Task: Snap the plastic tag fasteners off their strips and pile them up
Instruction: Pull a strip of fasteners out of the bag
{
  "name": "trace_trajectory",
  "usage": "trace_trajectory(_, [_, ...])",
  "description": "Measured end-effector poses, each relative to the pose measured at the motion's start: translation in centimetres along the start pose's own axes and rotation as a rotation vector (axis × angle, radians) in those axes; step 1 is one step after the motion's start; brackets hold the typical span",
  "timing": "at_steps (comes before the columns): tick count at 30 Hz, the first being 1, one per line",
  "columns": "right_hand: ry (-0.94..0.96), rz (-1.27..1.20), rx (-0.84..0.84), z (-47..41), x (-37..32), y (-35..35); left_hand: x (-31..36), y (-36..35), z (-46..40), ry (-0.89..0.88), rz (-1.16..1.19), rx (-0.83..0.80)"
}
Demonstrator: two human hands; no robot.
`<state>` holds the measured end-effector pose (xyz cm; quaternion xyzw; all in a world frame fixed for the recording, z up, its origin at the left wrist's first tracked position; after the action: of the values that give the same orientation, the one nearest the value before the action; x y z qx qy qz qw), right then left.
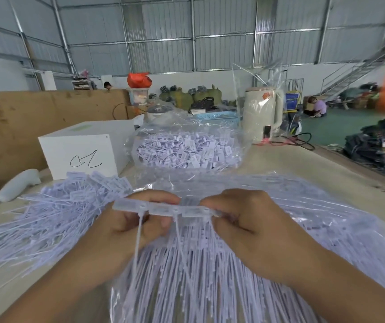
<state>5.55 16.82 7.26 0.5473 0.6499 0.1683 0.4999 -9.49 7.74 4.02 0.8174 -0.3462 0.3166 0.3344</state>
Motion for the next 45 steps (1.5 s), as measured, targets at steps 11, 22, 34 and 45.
trace_trajectory(11, [-0.035,-0.200,-0.095,0.0,0.1,-2.4,1.7,-0.4,-0.3,0.079,0.462,0.156])
trace_trajectory(22, [-0.175,-0.050,-0.294,0.5,1.6,-1.6,0.7,3.1,-0.6,0.127,0.731,0.414])
trace_trajectory(34, [0.077,0.022,-0.082,0.5,-1.8,-1.7,1.3,-4.8,0.8,0.166,-0.062,-0.158])
trace_trajectory(45, [-0.012,-0.223,-0.156,0.4,-0.7,-1.4,1.3,0.7,-0.3,0.239,0.085,-0.028])
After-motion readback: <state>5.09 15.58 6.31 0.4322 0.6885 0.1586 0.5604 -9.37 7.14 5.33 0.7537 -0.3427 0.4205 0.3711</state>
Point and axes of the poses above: each hand's wrist, its own z-axis away from the middle knuckle, its own y-axis out of the back of the hand, x = y × z, the point moved 9 cm from there along -z, towards the middle knuckle, and after that the axes turned 5 degrees about -y, right-handed, at the moved point
